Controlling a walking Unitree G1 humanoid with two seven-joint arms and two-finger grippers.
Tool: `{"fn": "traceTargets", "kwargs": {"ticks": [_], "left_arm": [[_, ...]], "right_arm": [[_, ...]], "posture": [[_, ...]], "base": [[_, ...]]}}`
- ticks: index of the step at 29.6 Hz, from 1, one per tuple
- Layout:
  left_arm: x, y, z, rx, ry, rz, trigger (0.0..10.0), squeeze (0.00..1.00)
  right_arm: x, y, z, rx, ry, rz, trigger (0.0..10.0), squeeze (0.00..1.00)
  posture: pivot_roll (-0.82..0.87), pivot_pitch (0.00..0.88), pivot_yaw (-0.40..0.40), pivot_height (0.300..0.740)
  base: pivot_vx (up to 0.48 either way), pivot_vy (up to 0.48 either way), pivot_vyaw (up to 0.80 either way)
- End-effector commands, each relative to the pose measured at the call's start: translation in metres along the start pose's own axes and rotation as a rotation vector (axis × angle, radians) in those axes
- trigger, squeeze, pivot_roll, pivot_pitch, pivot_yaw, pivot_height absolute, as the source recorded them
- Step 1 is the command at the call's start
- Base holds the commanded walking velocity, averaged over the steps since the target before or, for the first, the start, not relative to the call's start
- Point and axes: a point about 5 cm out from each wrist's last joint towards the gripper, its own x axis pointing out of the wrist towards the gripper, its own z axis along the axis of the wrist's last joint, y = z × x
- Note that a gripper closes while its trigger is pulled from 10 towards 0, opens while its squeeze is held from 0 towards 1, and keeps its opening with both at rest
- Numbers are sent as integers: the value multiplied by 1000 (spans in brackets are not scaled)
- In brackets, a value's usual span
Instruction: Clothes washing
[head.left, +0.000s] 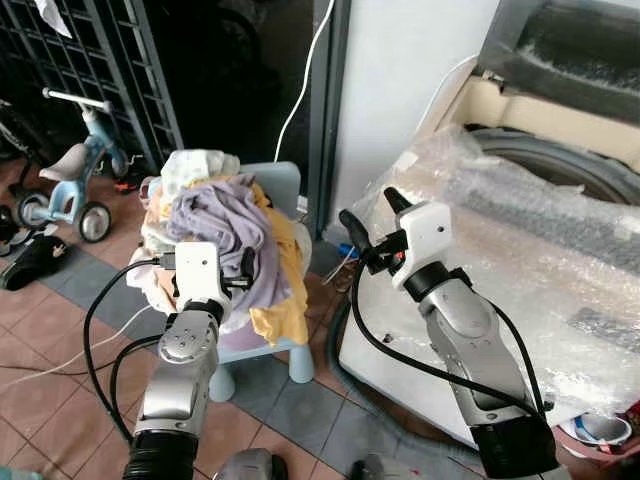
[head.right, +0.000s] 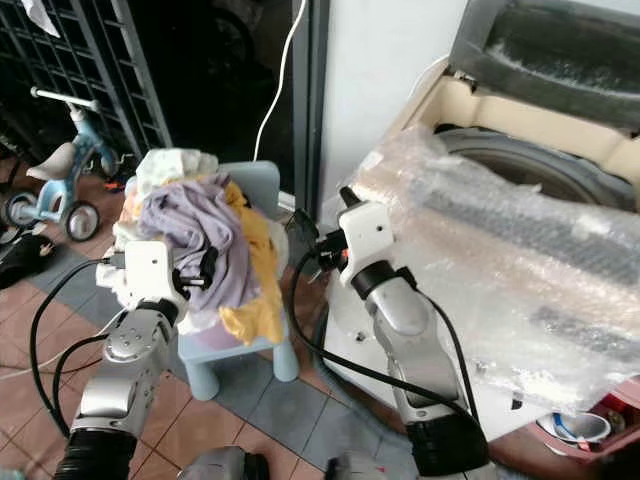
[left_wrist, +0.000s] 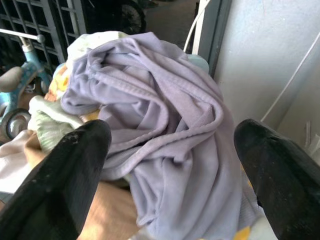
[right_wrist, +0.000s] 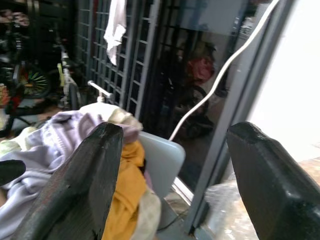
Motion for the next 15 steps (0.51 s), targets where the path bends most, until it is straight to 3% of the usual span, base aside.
{"fn": "traceTargets", "kwargs": {"ticks": [1,10,15], "left_arm": [[-1,9,1,12,-2,24,10000,0],[-1,13,5,-10,-39,53,10000,0],[0,19,7,-9,-46,86,10000,0]], "right_arm": [[3,7,8,0,-32,25,10000,0],[3,7,3,-1,4,27,10000,0],[6,5,-1,5,25,6,10000,0]], "posture": [[-42,0,-15,740],[-44,0,-12,740],[-44,0,-7,740]], "base": [[0,0,800],[0,0,743],[208,0,0]]}}
